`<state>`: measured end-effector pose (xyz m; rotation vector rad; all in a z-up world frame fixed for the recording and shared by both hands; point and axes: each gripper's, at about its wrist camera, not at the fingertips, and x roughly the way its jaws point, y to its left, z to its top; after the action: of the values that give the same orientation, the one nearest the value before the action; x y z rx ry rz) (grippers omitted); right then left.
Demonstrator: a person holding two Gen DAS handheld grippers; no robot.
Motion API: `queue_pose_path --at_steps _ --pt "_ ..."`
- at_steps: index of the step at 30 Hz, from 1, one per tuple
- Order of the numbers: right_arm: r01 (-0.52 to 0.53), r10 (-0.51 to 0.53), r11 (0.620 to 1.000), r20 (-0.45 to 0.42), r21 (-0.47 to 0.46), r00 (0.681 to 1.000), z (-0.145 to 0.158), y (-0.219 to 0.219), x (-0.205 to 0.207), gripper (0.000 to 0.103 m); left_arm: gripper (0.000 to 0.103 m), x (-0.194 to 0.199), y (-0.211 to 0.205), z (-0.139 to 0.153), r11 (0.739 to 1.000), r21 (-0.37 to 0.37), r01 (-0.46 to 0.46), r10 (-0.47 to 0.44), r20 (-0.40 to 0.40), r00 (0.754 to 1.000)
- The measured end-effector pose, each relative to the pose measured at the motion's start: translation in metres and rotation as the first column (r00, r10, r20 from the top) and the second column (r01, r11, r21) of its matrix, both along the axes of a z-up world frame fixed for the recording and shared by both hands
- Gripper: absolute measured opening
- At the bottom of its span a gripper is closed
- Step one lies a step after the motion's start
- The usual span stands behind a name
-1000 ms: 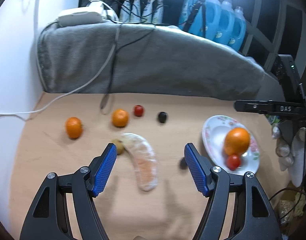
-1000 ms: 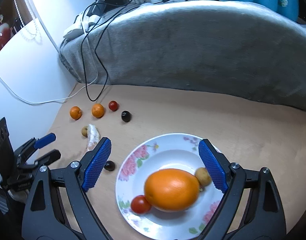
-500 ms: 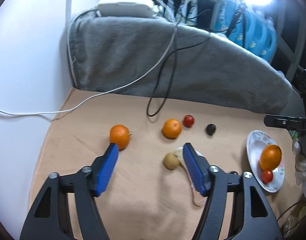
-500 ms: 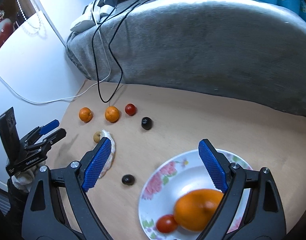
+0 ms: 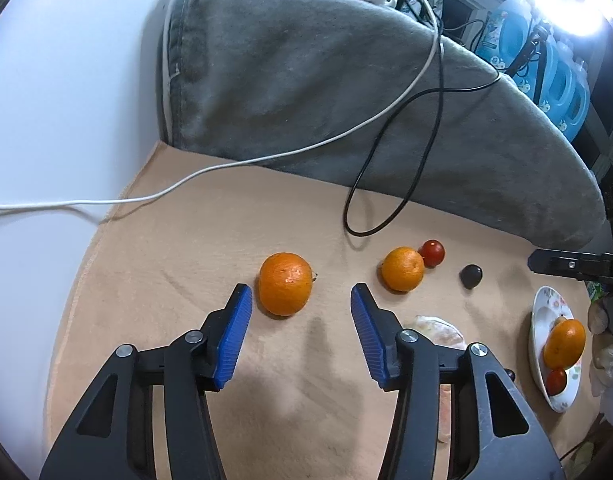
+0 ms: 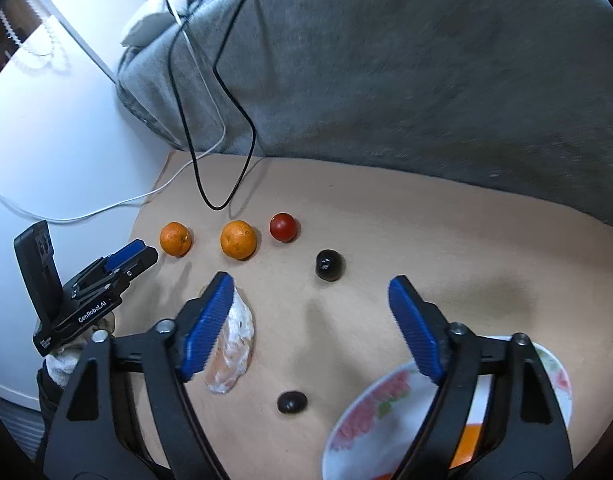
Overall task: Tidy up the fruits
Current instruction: 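Open both grippers and move them back toward the remaining fruits, then grasp the black plum with the right gripper while the left grasps a tangerine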
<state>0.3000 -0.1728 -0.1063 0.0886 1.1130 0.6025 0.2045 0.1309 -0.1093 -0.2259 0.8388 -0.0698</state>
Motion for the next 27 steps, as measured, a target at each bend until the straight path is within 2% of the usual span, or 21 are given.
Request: queue_pose_path --at_steps 2,6,11,13,27 --pt "0.001 -0.002 1.000 -0.016 -0.007 1.000 -0.005 0.007 0.005 0.081 0.047 0.003 0.003 -0.004 1.000 -0.010 0.001 -0.001 -0.005 1.000" --pt "0.005 -0.007 0.999 -0.052 -0.035 0.999 -0.018 0.020 0.015 0.066 0.045 0.008 0.005 -0.009 1.000 -0.020 0.007 -0.007 -0.013 1.000" --pt "0.006 -0.012 0.997 -0.072 -0.074 0.997 -0.031 0.034 0.025 0.062 0.044 0.013 0.004 -0.014 1.000 -0.027 0.015 -0.016 -0.022 1.000" --pt "0.007 -0.014 0.996 -0.082 -0.086 0.997 -0.036 0.038 0.030 0.056 0.043 0.015 0.005 -0.015 0.999 -0.032 0.016 -0.017 -0.025 1.000" --pt "0.006 -0.021 0.990 -0.102 -0.140 0.995 -0.057 0.052 0.042 0.043 0.034 0.029 0.007 -0.029 0.999 -0.044 0.004 -0.006 -0.056 0.998"
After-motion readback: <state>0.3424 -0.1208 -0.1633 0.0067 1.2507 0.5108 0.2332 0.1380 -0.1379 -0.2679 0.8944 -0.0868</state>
